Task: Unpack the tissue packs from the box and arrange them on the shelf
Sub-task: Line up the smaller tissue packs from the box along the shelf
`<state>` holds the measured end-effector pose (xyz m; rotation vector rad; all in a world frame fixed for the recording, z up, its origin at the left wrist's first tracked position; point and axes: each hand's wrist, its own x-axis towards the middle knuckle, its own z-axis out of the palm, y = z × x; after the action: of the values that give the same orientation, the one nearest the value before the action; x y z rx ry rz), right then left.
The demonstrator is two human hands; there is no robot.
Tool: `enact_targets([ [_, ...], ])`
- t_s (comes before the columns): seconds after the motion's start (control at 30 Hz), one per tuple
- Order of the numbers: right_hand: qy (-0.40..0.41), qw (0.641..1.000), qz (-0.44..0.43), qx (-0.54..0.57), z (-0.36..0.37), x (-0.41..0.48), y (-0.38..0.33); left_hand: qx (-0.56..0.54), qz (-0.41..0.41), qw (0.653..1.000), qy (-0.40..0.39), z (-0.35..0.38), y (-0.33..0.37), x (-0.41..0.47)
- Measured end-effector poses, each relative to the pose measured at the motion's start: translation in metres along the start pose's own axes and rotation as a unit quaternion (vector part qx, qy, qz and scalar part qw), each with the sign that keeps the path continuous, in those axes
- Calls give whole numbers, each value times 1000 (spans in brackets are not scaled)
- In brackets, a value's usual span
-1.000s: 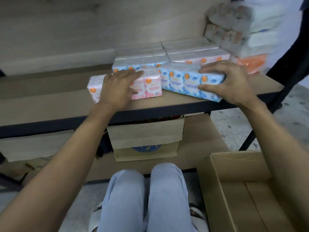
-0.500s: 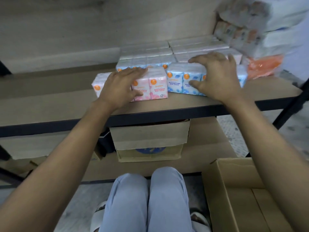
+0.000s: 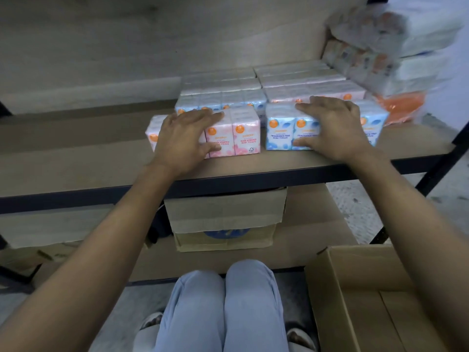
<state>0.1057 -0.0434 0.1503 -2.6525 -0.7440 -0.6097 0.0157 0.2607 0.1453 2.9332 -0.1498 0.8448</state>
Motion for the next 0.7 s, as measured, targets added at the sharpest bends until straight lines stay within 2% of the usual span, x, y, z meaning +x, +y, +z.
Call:
enact_targets([
  [0.27, -14, 999, -30, 31, -6, 8, 34, 6, 13, 1000, -5, 10, 15, 13],
  [0.7, 7, 997, -56, 60, 9, 25, 46, 6, 16, 1000, -9, 22, 20, 30],
])
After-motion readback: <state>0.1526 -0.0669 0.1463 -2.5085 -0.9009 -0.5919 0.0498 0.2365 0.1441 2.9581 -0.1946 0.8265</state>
